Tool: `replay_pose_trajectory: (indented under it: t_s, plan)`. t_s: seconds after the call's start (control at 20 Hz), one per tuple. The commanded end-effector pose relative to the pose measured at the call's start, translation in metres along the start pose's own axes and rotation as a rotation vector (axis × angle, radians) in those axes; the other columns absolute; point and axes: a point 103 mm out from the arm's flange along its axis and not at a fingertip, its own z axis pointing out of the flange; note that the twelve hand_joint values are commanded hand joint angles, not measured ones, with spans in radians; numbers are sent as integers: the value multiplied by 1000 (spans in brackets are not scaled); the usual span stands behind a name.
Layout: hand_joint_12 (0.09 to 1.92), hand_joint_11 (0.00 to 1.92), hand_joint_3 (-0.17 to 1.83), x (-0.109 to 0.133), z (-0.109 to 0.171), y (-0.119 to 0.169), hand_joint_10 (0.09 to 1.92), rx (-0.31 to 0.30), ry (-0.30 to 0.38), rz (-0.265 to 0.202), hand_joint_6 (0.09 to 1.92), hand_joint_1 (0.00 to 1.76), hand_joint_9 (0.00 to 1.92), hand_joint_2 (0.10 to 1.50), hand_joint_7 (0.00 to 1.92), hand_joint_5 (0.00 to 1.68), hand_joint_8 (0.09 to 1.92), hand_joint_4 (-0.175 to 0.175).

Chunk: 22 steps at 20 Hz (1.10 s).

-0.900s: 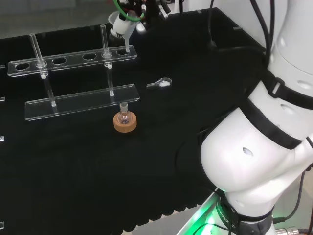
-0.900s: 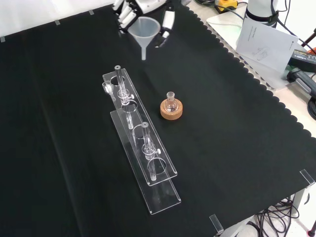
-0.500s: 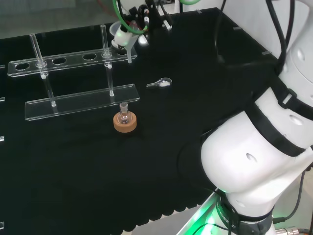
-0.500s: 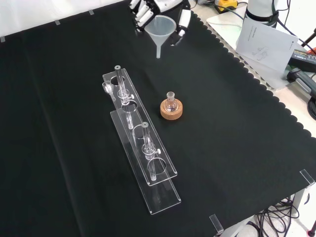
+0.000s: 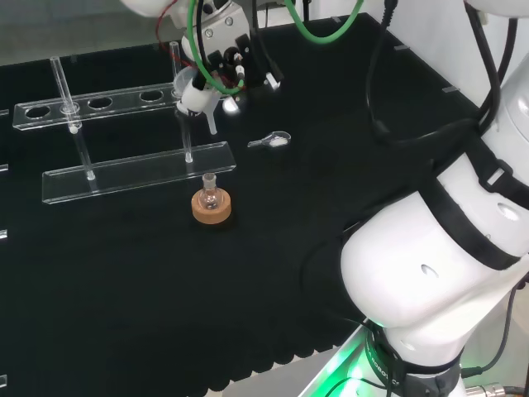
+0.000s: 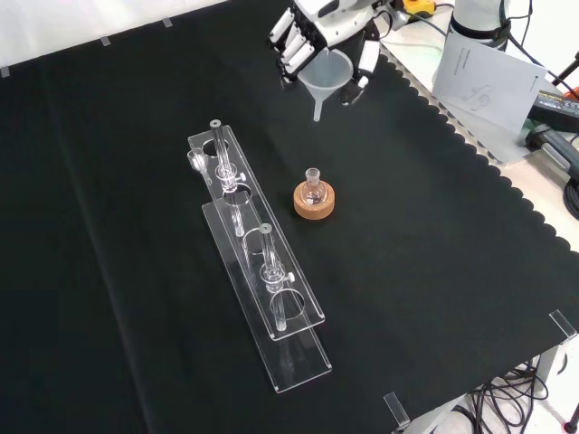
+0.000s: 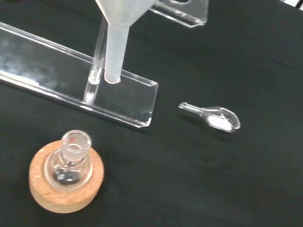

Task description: Place the funnel on the round-bottom flask.

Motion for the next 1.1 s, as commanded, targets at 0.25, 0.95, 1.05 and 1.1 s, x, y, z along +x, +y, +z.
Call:
replay_pose_trajectory:
  t_s: [0.25,0.95,1.05,1.1]
  plan:
    - [1233,649,461,13,26,12,748,1,10,-35,755,653,1062,814,769,643,899,-72]
    - [1237,651,469,26,64,27,754,-6,19,-71,757,661,1043,811,757,641,901,-76]
    - [1238,650,471,26,66,28,754,-9,16,-76,758,661,1041,810,756,640,902,-76]
    - [1238,650,472,27,67,28,755,-13,14,-79,758,661,1040,810,755,640,903,-76]
